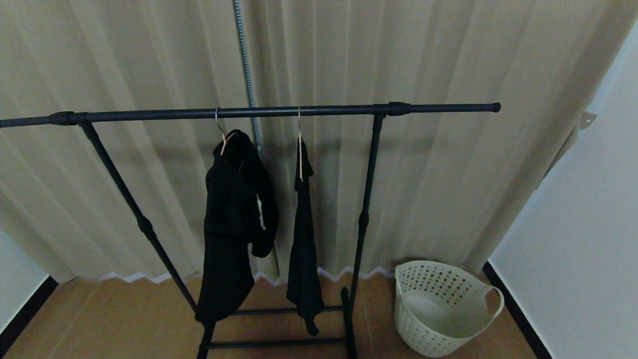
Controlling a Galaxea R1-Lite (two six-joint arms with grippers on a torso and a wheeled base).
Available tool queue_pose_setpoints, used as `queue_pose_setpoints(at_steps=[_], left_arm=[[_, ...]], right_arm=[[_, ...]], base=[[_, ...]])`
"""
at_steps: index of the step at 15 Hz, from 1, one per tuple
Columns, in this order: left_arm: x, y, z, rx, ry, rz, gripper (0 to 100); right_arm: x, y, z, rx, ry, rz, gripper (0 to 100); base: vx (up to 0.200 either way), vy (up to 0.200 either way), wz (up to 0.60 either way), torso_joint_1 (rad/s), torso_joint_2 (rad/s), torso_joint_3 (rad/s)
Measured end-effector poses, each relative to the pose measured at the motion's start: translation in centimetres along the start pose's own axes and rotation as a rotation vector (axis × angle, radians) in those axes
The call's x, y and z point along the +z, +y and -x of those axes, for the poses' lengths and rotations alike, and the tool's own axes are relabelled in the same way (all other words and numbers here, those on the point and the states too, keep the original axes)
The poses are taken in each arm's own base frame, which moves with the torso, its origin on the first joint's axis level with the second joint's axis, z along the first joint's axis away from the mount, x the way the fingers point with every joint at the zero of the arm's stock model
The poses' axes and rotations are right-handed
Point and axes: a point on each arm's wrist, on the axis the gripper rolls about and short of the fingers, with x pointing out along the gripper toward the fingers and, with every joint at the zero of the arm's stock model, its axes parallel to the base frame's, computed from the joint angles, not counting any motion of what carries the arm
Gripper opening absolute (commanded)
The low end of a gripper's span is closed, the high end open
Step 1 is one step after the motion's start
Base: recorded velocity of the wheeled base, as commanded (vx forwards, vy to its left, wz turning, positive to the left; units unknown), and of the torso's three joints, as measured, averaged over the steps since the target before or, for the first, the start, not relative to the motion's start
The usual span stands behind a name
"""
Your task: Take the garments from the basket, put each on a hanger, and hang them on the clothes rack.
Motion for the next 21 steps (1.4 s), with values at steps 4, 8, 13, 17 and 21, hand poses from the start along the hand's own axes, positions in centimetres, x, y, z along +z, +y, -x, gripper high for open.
queue_pose_setpoints(at_steps=[4,8,13,17,21], left_arm=[[0.01,0.00,0.00,0.000,0.000,0.000,100],[0.01,0.00,-0.01,0.000,0.000,0.000,100],[0.01,0.00,-0.01,-0.001,0.001,0.000,100],[0.00,0.00,-0.01,0.000,0.002,0.000,100],[0.01,0.00,-0.01,0.000,0.001,0.000,100]], right_arm=[[-0.01,0.00,0.00,0.000,0.001,-0.003,100],[-0.01,0.00,0.00,0.000,0.001,-0.005,100],[-0.01,0.00,0.00,0.000,0.001,-0.007,100],[-0.01,0.00,0.00,0.000,0.001,-0.008,100],[-0.01,0.00,0.00,0.000,0.001,-0.008,100]], base=[[0.000,0.000,0.00,0.000,0.00,0.000],[0.000,0.000,0.00,0.000,0.00,0.000],[0.000,0.000,0.00,0.000,0.00,0.000],[0.000,0.000,0.00,0.000,0.00,0.000],[0.000,0.000,0.00,0.000,0.00,0.000]])
